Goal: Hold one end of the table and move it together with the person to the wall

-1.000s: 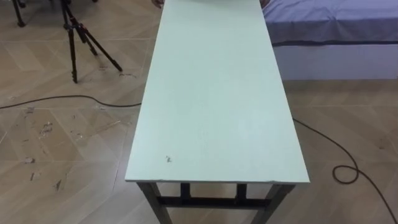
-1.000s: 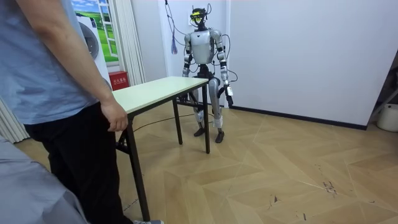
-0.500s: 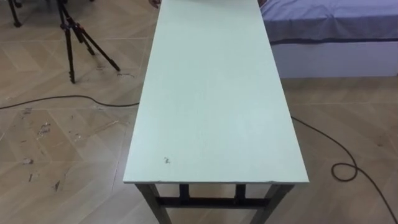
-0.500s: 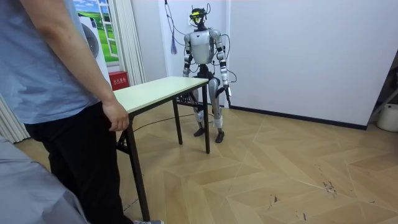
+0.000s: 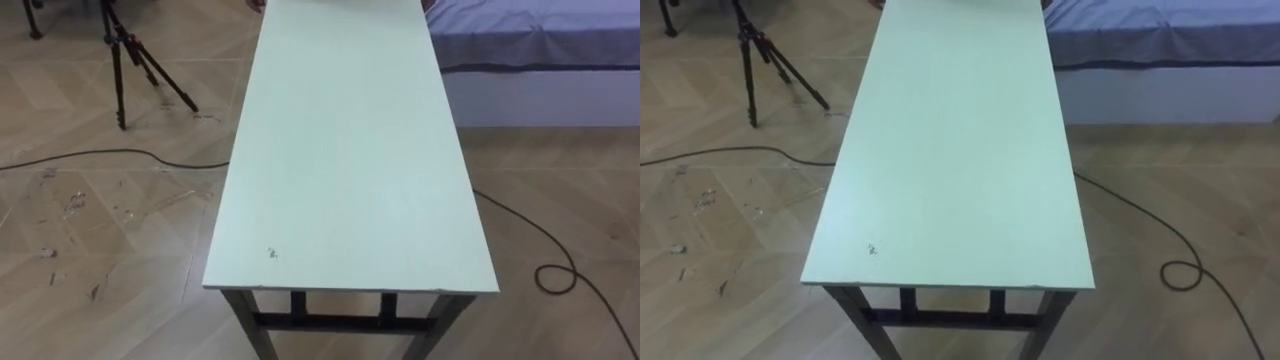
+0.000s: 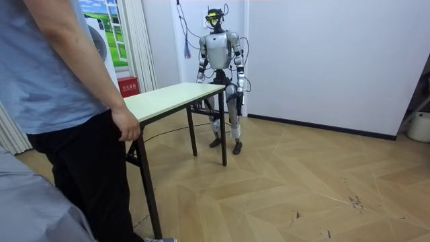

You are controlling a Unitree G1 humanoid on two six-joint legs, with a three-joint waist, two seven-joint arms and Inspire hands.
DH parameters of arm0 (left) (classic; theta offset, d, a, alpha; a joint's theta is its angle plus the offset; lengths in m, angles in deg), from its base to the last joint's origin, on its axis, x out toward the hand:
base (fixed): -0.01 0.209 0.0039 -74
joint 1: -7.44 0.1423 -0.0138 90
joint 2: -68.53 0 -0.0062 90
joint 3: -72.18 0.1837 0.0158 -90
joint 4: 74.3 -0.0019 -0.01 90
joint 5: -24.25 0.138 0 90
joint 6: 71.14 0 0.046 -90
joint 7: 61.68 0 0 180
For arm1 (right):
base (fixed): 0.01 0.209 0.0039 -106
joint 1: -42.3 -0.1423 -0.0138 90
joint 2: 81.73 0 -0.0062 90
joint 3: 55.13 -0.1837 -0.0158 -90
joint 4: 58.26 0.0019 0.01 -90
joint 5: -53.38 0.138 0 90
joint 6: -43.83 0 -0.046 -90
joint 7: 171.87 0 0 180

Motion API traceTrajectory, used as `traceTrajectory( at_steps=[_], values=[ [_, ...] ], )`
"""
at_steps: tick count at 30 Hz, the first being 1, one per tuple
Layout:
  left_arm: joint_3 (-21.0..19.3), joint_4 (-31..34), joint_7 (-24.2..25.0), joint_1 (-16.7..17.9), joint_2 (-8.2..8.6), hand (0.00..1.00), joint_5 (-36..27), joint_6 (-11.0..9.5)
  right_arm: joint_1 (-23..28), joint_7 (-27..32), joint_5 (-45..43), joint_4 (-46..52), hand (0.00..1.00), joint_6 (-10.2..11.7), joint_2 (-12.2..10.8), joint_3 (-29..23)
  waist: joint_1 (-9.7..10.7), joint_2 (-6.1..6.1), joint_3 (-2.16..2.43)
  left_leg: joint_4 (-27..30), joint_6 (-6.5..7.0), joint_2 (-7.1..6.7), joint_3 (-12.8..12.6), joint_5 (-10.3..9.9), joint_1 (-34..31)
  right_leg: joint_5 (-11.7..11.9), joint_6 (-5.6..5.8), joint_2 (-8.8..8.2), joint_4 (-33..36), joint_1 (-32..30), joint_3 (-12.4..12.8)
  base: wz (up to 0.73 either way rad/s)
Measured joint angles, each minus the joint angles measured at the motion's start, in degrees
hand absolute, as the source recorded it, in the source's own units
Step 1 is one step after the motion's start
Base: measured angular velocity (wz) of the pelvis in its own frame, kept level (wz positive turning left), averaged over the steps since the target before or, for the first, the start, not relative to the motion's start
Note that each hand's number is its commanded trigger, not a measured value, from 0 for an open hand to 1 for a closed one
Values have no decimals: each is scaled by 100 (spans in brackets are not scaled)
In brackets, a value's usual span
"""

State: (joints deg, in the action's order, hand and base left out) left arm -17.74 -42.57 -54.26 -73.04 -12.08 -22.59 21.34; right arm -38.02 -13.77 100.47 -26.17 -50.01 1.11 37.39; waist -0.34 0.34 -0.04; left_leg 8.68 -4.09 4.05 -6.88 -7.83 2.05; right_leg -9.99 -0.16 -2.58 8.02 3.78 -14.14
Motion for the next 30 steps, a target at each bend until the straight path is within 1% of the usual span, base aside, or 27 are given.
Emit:
traceTrajectory(
  at_steps=[2, 4, 5, 6, 7, 9, 10, 12, 13, 15, 17, 19, 22, 25, 27, 28, 30],
  values=[
    [178, 316, 69, 169, -37, 0, -472, 4, 203, -92, 137, 425, 0, -6, -28, 38, -5, -18, -2, -1, 0, 0, -19, 0, -1, -1, 1, 2, -7, 4, 13, 0],
    [578, 1072, 120, 479, -110, 0, -1118, 7, 586, -115, 775, 1230, 0, -67, -7, 313, -30, -32, -4, -2, 0, 0, -68, -1, -14, -1, 1, -1, -6, 10, 2, 0],
    [659, 1256, 172, 552, -114, 0, -1230, 2, 710, -128, 919, 1507, 0, -77, -7, 346, -32, -33, -4, -1, 2, 0, -68, -2, -24, -1, 1, -3, -1, 10, -4, 0],
    [820, 1592, 242, 680, -116, 0, -1455, -2, 928, -172, 1186, 2000, 0, -76, -6, 480, -34, -26, -7, -1, 4, 0, -68, -3, -35, -1, 1, -6, 15, 2, -8, 0],
    [898, 1753, 266, 742, -114, 0, -1567, -1, 1016, -209, 1271, 2210, 0, -76, -7, 545, -33, -26, -11, -1, 4, 0, -68, -3, -35, -1, 1, -8, 23, 1, -9, 0],
    [1244, 2524, 306, 999, -127, 0, -2132, 3, 1302, -286, 1668, 3021, 0, -78, 11, 887, -15, -24, -25, 2, 9, 1, -69, -6, -36, -7, 10, -16, 66, -22, -13, 0],
    [1336, 2726, 312, 1049, -132, 0, -2254, 0, 1347, -317, 1784, 3186, 0, -88, 18, 970, -10, -27, -26, 2, 16, 1, -71, -10, -36, -7, 10, -16, 67, -33, -8, 0],
    [1676, 3193, 384, 1049, -122, 0, -2561, 3, 1385, -456, 2064, 3651, 0, -119, -2, 1203, -9, -24, -32, 1, 36, 1, -90, -23, -34, -7, 10, -17, 80, -45, 10, -2],
    [1749, 3294, 413, 1023, -122, 0, -2569, 3, 1375, -501, 2072, 3755, 0, -120, -13, 1240, -11, -17, -32, 2, 47, 1, -90, -31, -30, -7, 10, -16, 80, -54, 13, 0],
    [2067, 3721, 471, 1012, -206, 0, -2580, 2, 1370, -661, 2268, 4103, 0, -117, 9, 1417, 5, -3, -35, 5, 61, -4, -102, -45, -29, -17, 27, -16, 81, -77, 41, 0],
    [2212, 3954, 483, 1013, -263, 0, -2687, 6, 1361, -716, 2274, 4249, 0, -125, 5, 1480, 14, 18, -40, 11, 79, -5, -104, -56, -27, -20, 31, -17, 95, -78, 50, 0],
    [2266, 4111, 487, 1000, -304, 0, -2695, 4, 1310, -746, 2270, 4300, 0, -121, 3, 1525, 27, 26, -46, 10, 79, -8, -107, -55, -26, -22, 34, -22, 111, -84, 51, 0],
    [2429, 4299, 487, 965, -387, 0, -3019, 5, 1187, -733, 2270, 4286, 0, -127, 118, 1722, 59, 41, -48, 9, 80, -10, -113, -55, -7, -23, 37, -23, 110, -62, 56, 0],
    [2536, 4447, 487, 963, -420, 0, -3024, 6, 1104, -716, 2271, 4288, 0, -125, 246, 1873, 86, 41, -54, 4, 79, -11, -123, -55, 13, -23, 36, -23, 111, -44, 65, 0],
    [2597, 4649, 487, 948, -451, 0, -3040, 14, 1015, -670, 2292, 4288, 0, -128, 280, 2039, 157, 23, -74, 4, 79, -10, -125, -55, 26, -23, 36, -22, 90, 9, 53, 0],
    [2601, 4690, 487, 943, -460, 0, -3062, 14, 1001, -660, 2343, 4288, 0, -121, 282, 2065, 163, 18, -77, 4, 79, -10, -129, -55, 31, -23, 36, -22, 89, 11, 56, 0],
    [2627, 4723, 487, 925, -532, 0, -3215, 26, 980, -639, 2492, 4288, 0, -125, 313, 2106, 165, 11, -81, 1, 79, -10, -182, -55, 53, -23, 36, -25, 84, 17, 87, -9]
  ],
)
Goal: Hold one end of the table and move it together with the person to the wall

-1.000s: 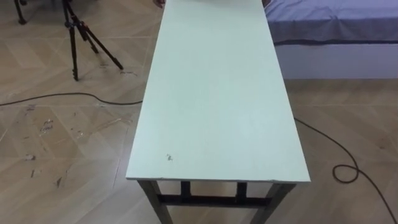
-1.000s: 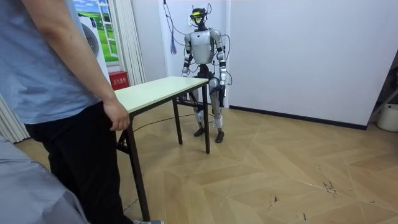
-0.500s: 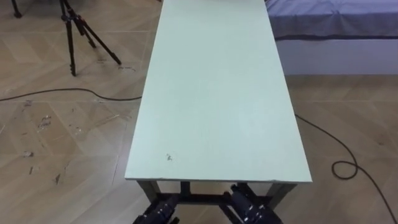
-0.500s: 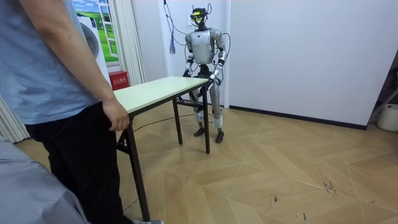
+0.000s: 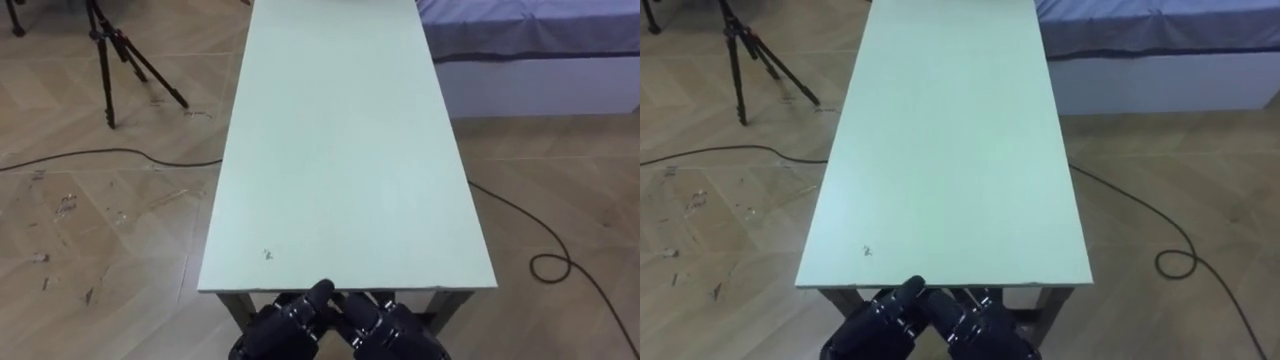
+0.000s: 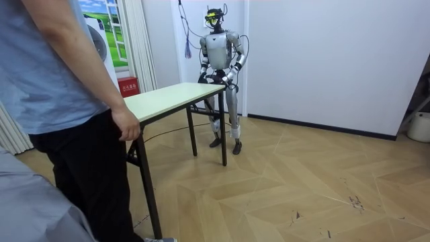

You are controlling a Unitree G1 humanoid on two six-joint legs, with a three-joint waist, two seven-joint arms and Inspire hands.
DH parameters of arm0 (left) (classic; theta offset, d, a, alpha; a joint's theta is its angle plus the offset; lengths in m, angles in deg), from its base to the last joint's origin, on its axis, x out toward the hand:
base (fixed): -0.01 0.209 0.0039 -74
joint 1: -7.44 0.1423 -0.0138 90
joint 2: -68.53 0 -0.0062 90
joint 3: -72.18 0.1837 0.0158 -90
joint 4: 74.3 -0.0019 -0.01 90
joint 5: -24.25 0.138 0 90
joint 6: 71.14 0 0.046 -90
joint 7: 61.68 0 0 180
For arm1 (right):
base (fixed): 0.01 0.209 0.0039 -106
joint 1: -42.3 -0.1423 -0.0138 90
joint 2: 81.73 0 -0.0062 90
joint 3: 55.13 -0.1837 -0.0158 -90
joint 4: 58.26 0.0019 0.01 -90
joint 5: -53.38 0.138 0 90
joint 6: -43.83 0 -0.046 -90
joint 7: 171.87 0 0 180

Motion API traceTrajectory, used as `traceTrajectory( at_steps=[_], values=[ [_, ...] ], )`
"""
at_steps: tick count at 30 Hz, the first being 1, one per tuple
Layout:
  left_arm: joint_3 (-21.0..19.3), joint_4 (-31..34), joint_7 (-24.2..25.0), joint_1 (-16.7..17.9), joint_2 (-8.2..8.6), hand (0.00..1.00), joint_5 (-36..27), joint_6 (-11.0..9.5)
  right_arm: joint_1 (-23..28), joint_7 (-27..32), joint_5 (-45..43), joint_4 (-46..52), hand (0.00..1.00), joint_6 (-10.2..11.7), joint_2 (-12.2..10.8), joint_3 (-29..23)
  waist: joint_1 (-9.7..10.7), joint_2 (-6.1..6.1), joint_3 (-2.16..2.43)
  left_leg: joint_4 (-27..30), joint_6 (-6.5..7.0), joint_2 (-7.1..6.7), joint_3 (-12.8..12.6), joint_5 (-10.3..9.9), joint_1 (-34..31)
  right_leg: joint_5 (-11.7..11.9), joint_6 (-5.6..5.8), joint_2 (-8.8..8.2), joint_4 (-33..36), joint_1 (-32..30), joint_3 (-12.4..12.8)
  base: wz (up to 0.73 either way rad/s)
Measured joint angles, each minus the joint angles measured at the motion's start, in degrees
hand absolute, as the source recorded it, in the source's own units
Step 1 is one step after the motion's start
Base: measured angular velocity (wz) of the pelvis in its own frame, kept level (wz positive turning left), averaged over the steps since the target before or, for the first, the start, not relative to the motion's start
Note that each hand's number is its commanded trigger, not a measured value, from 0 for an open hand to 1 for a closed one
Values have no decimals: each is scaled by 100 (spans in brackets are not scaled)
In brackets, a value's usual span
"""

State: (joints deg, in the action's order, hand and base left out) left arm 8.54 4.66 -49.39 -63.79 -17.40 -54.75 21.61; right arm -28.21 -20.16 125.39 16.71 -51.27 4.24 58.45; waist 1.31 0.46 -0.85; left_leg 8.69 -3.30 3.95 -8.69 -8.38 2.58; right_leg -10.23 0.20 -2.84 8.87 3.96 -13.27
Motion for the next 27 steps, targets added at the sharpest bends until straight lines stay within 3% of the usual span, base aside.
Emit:
traceTrajectory(
  at_steps=[6, 19, 21, 27],
  values=[
    [14, 107, -1, -21, -159, 0, -462, 78, -83, 22, 429, 4, 0, -37, 143, 147, 8, -10, -7, 2, 0, -12, -7, 0, -6, -1, 2, -11, 7, -5, 17, -1],
    [-377, -59, -167, -243, -206, 0, -812, 143, -276, 362, 431, 27, 0, -114, 319, 131, -18, 39, -42, -2, 0, -9, 8, 0, 95, -1, 3, -8, 90, 15, 66, 0],
    [-595, -93, -237, -242, -204, 0, -953, 214, -282, 419, 562, 28, 0, -241, 327, -5, -32, 44, -42, -2, 0, -10, 5, 0, 121, -1, 3, -8, 89, 24, 62, 0],
    [-820, -195, -405, -280, -177, 0, -1148, 393, -297, 855, 1116, 25, 0, -258, 267, -451, -73, 101, -56, -11, 1, -10, 1, 0, 235, -2, 3, -5, 79, 122, 54, -1]
  ],
)
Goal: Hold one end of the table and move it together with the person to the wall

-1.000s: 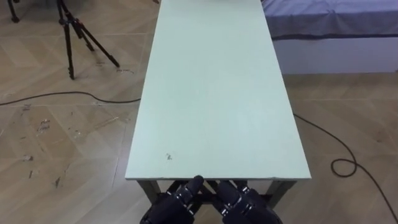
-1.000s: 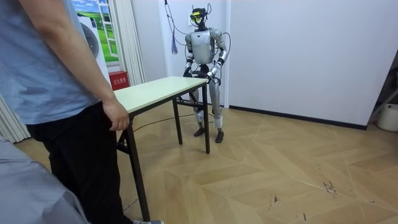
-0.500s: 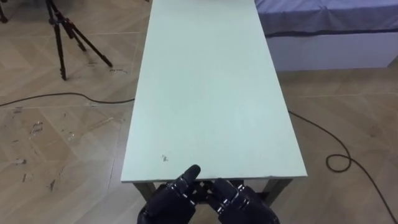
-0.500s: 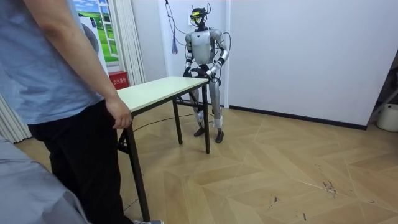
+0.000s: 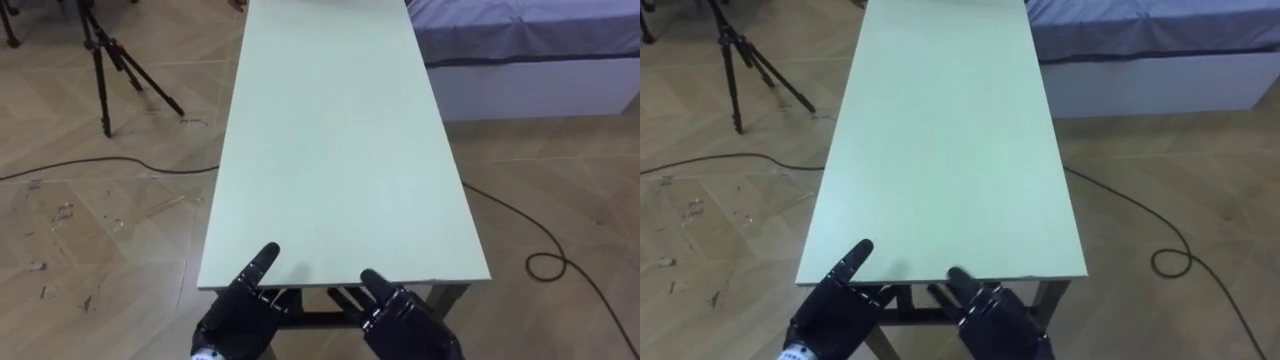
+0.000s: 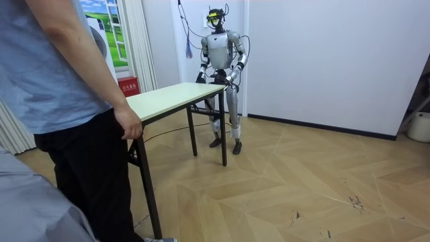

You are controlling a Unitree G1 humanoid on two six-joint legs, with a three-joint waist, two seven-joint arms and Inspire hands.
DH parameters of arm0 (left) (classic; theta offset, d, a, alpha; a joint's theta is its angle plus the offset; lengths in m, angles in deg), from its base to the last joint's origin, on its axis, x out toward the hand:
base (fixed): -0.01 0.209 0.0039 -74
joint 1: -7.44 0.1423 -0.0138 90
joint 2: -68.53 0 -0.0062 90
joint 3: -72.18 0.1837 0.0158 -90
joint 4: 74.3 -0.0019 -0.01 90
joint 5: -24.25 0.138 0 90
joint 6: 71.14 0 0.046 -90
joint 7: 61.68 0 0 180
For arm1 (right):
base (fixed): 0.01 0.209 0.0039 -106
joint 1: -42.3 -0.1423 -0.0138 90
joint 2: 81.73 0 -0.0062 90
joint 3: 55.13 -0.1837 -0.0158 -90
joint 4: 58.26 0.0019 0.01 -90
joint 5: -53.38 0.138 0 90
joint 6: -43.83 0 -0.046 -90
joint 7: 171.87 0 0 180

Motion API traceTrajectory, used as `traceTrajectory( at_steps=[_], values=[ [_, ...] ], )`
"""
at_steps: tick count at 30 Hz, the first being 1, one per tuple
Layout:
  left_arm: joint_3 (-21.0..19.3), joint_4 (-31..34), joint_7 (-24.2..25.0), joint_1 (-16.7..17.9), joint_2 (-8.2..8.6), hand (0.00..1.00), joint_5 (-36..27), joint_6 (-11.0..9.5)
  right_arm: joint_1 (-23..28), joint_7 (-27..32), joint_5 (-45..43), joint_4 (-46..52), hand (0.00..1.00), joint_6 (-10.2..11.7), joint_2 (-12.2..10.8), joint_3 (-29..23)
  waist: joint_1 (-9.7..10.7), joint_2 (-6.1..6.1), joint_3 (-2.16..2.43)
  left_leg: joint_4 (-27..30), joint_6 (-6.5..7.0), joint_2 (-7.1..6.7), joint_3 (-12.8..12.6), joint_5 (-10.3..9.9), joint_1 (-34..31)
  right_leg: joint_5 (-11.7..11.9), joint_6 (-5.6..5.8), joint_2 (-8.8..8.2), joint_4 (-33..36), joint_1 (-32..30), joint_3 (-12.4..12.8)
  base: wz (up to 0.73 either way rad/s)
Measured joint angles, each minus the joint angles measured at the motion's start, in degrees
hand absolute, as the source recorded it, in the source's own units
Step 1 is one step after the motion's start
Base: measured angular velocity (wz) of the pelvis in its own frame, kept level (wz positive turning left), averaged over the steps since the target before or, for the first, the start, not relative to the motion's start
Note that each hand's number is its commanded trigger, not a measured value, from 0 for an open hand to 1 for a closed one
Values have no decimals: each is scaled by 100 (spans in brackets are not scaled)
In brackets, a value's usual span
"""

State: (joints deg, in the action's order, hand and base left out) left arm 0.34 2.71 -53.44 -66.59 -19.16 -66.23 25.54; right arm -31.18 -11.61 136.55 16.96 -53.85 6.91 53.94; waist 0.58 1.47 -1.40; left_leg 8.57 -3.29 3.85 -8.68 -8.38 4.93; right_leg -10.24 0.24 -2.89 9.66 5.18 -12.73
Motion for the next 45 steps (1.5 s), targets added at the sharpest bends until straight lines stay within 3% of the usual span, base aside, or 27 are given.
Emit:
traceTrajectory(
  at_steps=[4, 6, 11, 15, 18, 22, 23, 24, 25, 26, 32, 37, 39, 45],
  values=[
    [-85, -43, -74, -19, 49, 0, -1, 90, -5, 253, 28, -8, 0, 13, -40, -359, 2, 45, 1, 0, 0, 2, 1, 0, 9, 0, -1, 3, 8, 0, 11, 0],
    [-185, -45, -100, -21, 51, 0, 0, 231, -26, 423, 33, -8, 0, 26, -131, -540, 5, 47, 3, 0, 0, 4, 2, 1, 11, 0, -1, 5, 8, 3, 15, 0],
    [-337, -45, -142, -23, 75, 0, 1, 448, -79, 676, 66, -3, 0, 13, -166, -671, 15, 43, 4, 1, 0, 4, 3, 1, 14, 0, -1, 6, 15, -4, 55, -1],
    [-504, -45, -223, -21, 129, 0, 9, 605, -89, 835, 81, 0, 0, 11, -342, -742, 15, 9, 21, 2, 0, 5, 3, 1, 32, 0, -1, 6, 27, -13, 93, -4],
    [-545, -45, -270, -21, 140, 0, 13, 663, -93, 910, 82, 0, 0, -3, -365, -756, 8, -30, 49, 2, 0, 4, 2, 1, 41, 0, -1, 6, 31, -13, 112, -1],
    [-632, -45, -302, -21, 198, 0, 16, 724, -93, 918, 82, -1, 0, -85, -388, -816, -6, -35, 50, 2, 0, 4, 1, 1, 47, 1, -2, 6, 32, -13, 121, 0],
    [-639, -46, -305, -21, 207, 5, 16, 734, -93, 918, 82, -1, 38, -125, -395, -853, -9, -34, 51, 2, 0, 5, 1, 1, 48, 1, -2, 7, 32, -12, 121, 0],
    [-659, -46, -306, -21, 216, 53, 16, 772, -92, 918, 82, -1, 100, -129, -395, -865, -16, -33, 51, 2, 0, 4, 1, 1, 48, 1, -2, 7, 32, -12, 123, 0],
    [-676, -45, -306, -21, 221, 83, 16, 796, -92, 918, 82, -1, 100, -138, -396, -872, -20, -33, 51, 2, 0, 4, 1, 1, 48, 1, -3, 7, 31, -13, 124, 0],
    [-692, -45, -307, -22, 223, 100, 16, 823, -89, 919, 101, 0, 100, -183, -396, -900, -37, -34, 51, 2, 0, 4, 0, 1, 47, 1, -2, 8, 32, -19, 139, -5],
    [-828, -14, -308, -30, 249, 100, 21, 1010, -78, 962, 205, 68, 100, -245, -388, -939, -72, -18, 61, 16, 0, 6, 1, 1, -28, 8, -7, 14, 45, -47, 152, -1],
    [-838, -13, -414, -38, 306, 100, 157, 1096, -80, 1419, 192, -47, 100, -284, -395, -952, -157, 33, 83, 9, 0, 2, 0, 1, -27, 8, -7, 9, 29, -42, 147, 0],
    [-855, -34, -658, -41, 340, 100, 257, 1095, -69, 1434, 194, -47, 100, -375, -410, -948, -141, 30, 80, 6, 0, 3, 0, 1, -18, 8, -8, 12, 27, -37, 153, -5],
    [-880, -49, -796, -42, 356, 100, 336, 1137, -83, 1536, 123, -28, 100, -360, -445, -941, -108, -13, 53, -46, 0, -3, -1, 0, 42, 9, -6, 4, 40, -16, 137, -1]
  ],
)
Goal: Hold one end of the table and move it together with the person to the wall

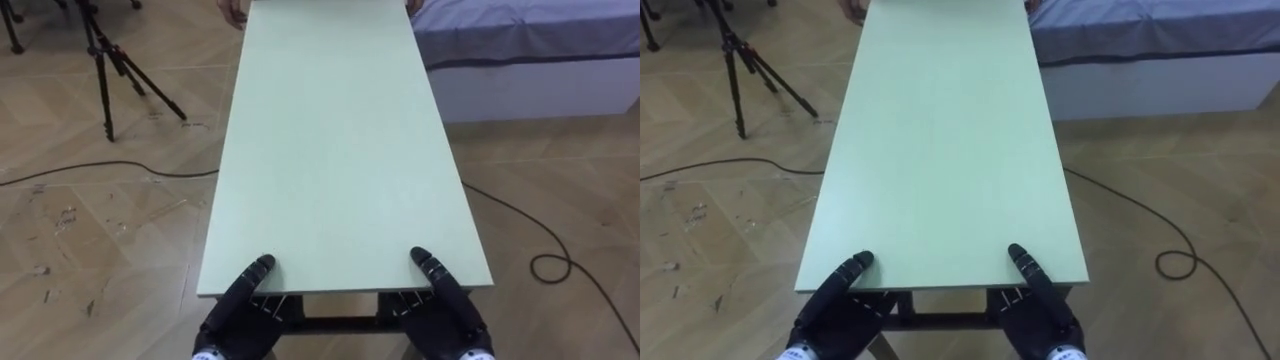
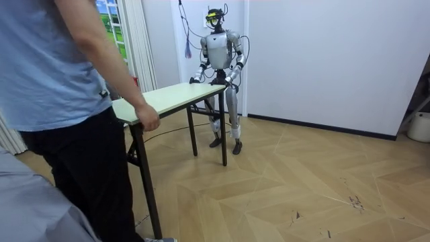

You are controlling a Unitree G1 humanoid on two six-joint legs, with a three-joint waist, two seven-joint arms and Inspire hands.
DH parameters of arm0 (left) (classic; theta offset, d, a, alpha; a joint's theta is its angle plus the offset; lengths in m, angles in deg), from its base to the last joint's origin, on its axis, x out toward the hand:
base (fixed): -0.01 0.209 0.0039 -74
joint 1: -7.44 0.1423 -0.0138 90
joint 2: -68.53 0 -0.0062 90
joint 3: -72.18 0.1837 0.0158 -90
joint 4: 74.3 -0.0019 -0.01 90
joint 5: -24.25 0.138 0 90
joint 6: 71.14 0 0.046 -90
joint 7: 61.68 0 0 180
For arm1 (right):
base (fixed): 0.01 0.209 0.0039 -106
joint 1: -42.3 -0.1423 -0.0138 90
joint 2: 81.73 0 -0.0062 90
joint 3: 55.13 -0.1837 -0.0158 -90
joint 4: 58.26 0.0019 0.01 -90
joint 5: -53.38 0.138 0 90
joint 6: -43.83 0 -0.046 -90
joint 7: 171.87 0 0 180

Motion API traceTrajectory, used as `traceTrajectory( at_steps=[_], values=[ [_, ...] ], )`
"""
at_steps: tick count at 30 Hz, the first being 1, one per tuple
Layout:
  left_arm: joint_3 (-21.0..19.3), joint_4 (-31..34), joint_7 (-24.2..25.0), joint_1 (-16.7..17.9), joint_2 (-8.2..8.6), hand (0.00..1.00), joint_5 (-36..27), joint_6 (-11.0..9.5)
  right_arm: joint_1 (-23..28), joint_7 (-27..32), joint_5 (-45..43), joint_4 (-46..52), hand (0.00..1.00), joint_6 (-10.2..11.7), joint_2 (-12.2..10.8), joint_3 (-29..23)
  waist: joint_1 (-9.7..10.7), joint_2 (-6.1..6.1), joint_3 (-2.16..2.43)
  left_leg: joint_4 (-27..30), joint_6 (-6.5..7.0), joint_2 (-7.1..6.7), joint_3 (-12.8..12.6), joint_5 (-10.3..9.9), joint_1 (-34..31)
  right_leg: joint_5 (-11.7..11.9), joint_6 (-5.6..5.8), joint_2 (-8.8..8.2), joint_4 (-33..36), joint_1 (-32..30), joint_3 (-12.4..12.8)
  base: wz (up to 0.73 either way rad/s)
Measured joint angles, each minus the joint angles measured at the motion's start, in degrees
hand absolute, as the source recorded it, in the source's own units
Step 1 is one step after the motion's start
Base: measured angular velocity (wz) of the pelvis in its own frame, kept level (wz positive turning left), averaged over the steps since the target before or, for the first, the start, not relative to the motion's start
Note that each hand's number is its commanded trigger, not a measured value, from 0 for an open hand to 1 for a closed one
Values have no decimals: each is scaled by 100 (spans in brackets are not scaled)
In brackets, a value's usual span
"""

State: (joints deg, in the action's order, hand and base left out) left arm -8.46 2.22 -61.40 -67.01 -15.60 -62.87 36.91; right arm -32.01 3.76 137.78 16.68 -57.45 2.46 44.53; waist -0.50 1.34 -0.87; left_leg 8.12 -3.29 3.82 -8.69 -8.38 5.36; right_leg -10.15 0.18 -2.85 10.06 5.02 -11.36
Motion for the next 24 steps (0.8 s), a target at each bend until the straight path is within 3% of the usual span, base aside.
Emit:
traceTrajectory(
  at_steps=[6, 24],
  values=[
    [-12, 2, -212, -99, 14, 100, 5, 24, -76, 127, -76, 0, 100, 30, -37, -22, -2, -18, -9, 0, 0, -4, 0, 0, -32, -2, 3, 3, -17, -26, 35, 0],
    [-26, 5, -223, -110, 30, 100, 143, 15, -66, 127, -136, 20, 100, 67, -72, -24, 11, 1, 6, 18, 1, -7, 0, 1, -65, -1, 3, 1, -19, -30, 26, 0]
  ],
)
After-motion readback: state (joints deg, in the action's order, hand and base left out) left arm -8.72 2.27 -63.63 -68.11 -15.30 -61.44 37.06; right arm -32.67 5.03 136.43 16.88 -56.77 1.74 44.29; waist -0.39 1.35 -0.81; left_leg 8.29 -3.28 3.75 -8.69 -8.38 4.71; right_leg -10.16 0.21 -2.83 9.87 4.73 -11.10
